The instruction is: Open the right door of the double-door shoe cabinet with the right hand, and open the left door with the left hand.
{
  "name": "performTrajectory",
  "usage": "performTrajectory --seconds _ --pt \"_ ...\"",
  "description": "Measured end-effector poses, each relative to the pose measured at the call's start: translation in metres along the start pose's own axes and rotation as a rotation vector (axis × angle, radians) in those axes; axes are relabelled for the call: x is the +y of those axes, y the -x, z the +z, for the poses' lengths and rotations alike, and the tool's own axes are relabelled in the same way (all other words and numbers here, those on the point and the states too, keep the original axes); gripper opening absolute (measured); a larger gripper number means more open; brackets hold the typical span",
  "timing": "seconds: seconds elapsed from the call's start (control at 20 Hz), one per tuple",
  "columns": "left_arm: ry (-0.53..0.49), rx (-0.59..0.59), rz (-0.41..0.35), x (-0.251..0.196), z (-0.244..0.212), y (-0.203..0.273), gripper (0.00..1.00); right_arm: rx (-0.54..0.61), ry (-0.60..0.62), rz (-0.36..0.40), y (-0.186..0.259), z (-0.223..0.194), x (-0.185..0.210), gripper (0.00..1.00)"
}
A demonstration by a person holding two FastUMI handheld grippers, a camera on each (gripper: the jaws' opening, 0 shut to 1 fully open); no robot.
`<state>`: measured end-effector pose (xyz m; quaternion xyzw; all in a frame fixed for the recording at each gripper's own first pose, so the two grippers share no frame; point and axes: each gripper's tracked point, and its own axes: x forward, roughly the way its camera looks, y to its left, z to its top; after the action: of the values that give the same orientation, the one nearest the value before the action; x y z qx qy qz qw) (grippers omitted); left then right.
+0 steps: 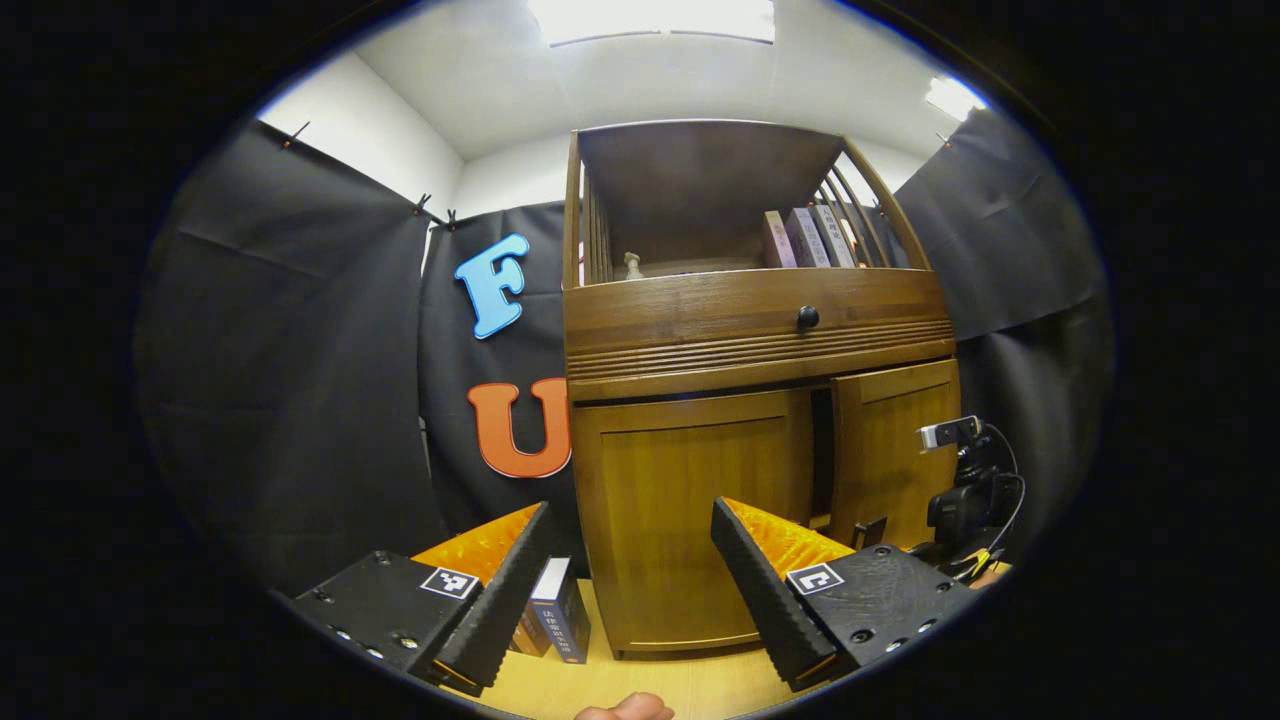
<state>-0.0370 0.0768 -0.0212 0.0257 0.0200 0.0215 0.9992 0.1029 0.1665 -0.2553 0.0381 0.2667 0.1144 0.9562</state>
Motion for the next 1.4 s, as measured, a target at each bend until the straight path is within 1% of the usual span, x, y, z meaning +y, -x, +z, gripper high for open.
performTrajectory --seconds 0.25,0.55,0.6,0.65,0.7,0.75,0.8,0.85,0.9,1.05,1.2,1.4 --pt "0.024 0.024 -0.053 -0.012 -0.011 -0.007 0.96 0.014 -0.018 0.019 -0.001 -0.001 0.002 0.3" --pt "0.028 0.031 -0.062 -0.034 -0.011 -0.006 0.96 0.014 -0.007 0.046 0.001 -0.001 0.003 0.3" --pt "0.028 0.034 -0.065 -0.037 -0.013 -0.007 1.0 0.009 -0.003 0.055 0.001 -0.001 0.003 0.3" --pt "0.028 0.04 -0.068 -0.04 -0.014 -0.008 1.0 0.001 0.0 0.065 0.001 -0.002 0.003 0.3" --pt "0.029 0.044 -0.07 -0.044 -0.016 -0.009 0.96 -0.01 -0.001 0.074 0.001 -0.001 0.003 0.3" --pt "0.031 0.047 -0.075 -0.048 -0.017 -0.01 0.96 -0.02 0.001 0.082 0.001 0.002 0.004 0.3" --pt "0.031 0.052 -0.078 -0.051 -0.017 -0.009 1.0 -0.029 0.006 0.089 0.0 0.003 0.004 0.31" --pt "0.029 0.054 -0.08 -0.054 -0.018 -0.01 1.0 -0.038 0.009 0.095 -0.001 0.003 0.003 0.3" --pt "0.027 0.055 -0.08 -0.056 -0.018 -0.011 0.96 -0.045 0.008 0.102 -0.001 0.005 0.003 0.3" --pt "0.031 0.062 -0.092 -0.067 -0.018 -0.012 0.96 -0.057 -0.028 0.122 0.002 0.006 0.005 0.3" --pt "0.059 0.088 -0.116 -0.082 -0.022 -0.014 0.96 -0.07 -0.045 0.12 0.007 0.009 0.003 0.3" --pt "0.051 0.099 -0.142 -0.099 -0.024 -0.017 0.96 -0.075 -0.064 0.107 0.011 0.01 -0.001 0.3"
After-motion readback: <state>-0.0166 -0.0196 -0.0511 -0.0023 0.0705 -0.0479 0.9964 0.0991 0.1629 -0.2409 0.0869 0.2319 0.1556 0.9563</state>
